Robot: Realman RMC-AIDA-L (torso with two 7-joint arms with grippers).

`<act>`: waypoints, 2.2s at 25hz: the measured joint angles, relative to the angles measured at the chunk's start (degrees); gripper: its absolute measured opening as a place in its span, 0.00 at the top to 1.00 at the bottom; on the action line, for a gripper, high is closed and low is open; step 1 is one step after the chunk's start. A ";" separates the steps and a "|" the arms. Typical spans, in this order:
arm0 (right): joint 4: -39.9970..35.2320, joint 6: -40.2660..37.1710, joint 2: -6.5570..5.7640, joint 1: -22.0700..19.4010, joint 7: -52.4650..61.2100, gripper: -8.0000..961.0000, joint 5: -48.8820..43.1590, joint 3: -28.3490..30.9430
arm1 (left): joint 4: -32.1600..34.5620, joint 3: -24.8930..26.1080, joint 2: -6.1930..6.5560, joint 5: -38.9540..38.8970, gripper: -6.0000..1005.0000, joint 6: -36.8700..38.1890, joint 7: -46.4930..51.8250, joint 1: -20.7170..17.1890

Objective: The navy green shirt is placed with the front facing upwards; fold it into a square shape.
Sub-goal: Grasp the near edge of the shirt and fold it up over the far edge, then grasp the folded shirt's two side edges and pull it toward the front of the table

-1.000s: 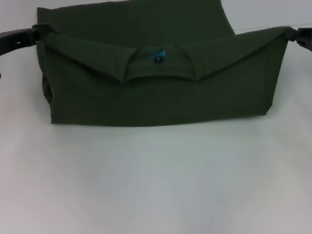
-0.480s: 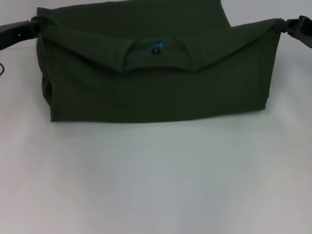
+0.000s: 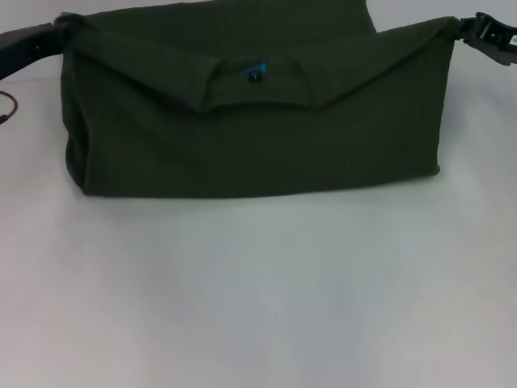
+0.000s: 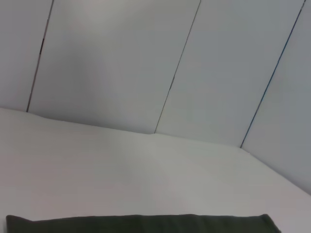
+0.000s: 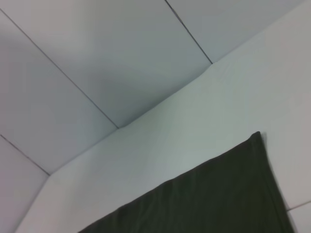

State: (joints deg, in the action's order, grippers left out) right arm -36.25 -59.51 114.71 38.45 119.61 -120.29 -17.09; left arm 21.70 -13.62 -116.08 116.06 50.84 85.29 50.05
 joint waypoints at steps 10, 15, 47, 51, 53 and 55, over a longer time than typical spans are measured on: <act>2.05 7.47 1.64 0.95 -1.59 0.98 1.78 -3.88 | -1.17 -0.02 -2.19 -3.41 0.95 -2.78 -4.62 0.55; 3.15 9.81 1.78 1.46 -1.64 0.98 1.86 -5.60 | -1.29 0.00 -2.68 -4.07 0.95 -3.83 -5.63 0.60; 6.17 14.77 2.54 3.71 -3.39 0.40 3.34 -8.21 | -0.20 0.20 -6.96 -17.68 0.30 -11.62 -22.10 -0.16; 6.02 14.10 2.53 3.73 -4.00 0.36 3.50 -8.22 | 0.37 0.20 -6.68 -18.96 0.20 -10.75 -21.99 -0.68; 6.02 13.43 2.53 3.65 -4.92 0.34 4.42 -8.22 | 0.73 0.18 -6.59 -18.95 0.17 -9.65 -21.17 -1.25; 6.32 11.96 2.53 2.89 -6.77 0.32 6.89 -8.22 | 1.38 0.09 -6.58 -18.80 0.13 -7.79 -19.68 -2.34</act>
State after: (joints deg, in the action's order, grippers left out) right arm -29.93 -47.55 117.23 41.35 112.85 -113.41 -25.32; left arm 23.08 -13.52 -122.67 97.25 43.06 65.61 47.71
